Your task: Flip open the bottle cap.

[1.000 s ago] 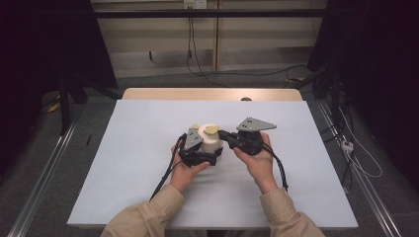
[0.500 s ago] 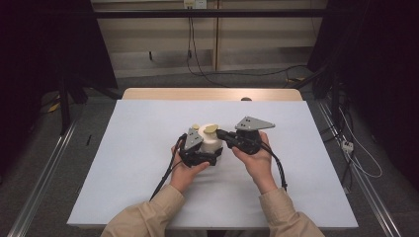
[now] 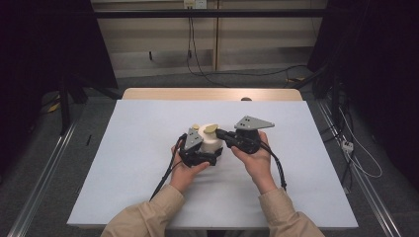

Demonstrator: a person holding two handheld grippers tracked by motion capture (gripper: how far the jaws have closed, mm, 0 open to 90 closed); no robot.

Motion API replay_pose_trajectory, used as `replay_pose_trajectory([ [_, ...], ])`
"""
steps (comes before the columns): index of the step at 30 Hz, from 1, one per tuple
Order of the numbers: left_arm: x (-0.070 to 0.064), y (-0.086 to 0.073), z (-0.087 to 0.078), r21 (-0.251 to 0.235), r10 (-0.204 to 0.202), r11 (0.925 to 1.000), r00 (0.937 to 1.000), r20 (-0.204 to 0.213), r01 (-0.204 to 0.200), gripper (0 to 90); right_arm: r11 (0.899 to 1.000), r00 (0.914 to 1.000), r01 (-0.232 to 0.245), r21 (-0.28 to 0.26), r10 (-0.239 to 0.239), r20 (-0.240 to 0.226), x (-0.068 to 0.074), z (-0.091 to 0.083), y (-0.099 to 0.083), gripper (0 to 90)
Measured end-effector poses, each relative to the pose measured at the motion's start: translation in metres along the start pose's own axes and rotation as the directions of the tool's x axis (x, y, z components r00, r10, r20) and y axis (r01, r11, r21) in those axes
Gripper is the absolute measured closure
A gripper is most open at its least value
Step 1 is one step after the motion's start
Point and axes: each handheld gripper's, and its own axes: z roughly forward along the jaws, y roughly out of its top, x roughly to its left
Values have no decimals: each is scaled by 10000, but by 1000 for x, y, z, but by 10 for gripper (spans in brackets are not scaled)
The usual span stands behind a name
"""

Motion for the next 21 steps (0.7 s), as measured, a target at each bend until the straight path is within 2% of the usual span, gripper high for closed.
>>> replay_pose_trajectory([
  [21,0,0,0,-7,13,10000,10000,-35,-13,47,10000,9998,-44,-73,42,-179,1,4,4,900],
])
